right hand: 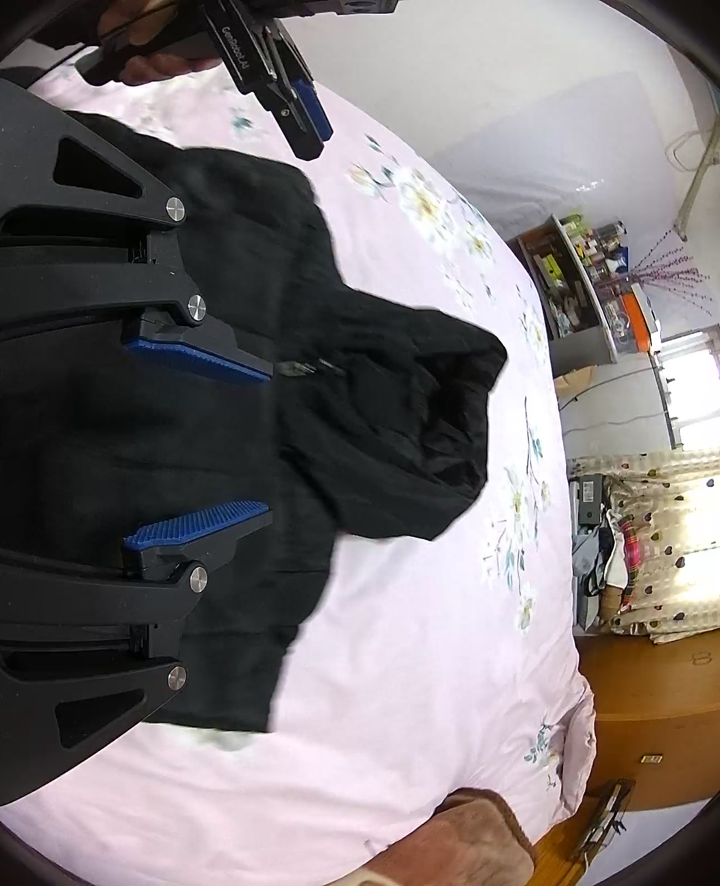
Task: Fold large clothes
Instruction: 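Move both tools to the jacket hem, fingers open, then grasp the jacket hem with both tools and lift it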
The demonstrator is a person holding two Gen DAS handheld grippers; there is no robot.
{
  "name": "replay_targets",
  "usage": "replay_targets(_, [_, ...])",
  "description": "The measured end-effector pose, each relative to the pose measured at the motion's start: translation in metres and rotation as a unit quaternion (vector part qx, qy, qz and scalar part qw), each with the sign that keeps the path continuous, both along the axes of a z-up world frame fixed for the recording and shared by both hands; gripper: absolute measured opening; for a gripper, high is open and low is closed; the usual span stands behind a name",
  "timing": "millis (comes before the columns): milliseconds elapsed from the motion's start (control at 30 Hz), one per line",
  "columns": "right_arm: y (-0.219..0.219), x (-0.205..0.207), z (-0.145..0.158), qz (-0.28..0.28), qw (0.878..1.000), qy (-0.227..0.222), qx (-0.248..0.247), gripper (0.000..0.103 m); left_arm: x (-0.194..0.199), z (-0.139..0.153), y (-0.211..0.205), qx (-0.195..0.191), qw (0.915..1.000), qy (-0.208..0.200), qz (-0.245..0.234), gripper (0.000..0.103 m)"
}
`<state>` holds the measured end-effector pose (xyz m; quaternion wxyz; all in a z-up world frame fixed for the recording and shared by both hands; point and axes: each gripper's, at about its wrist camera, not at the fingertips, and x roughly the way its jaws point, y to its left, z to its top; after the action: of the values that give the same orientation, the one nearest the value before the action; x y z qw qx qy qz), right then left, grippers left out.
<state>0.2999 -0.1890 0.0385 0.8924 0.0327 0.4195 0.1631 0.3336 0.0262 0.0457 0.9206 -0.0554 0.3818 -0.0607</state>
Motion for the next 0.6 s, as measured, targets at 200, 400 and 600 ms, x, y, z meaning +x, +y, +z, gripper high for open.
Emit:
replay_targets(200, [0.001,0.080,-0.013,-0.007,1.000,0.012,0.002,0.045,0.083,-0.018,-0.001,0.006,0.9998,0.020,0.006,0.068])
replay_targets(400, [0.007,0.152,-0.034,-0.017,0.999,0.036,0.007,0.045,0.148,-0.049,0.003,0.009,0.9983,0.049,0.030,0.069])
replay_targets(600, [0.014,0.201,-0.057,-0.029,0.998,0.053,-0.008,0.045,0.182,-0.071,0.000,0.005,0.9978,0.059,0.028,0.062])
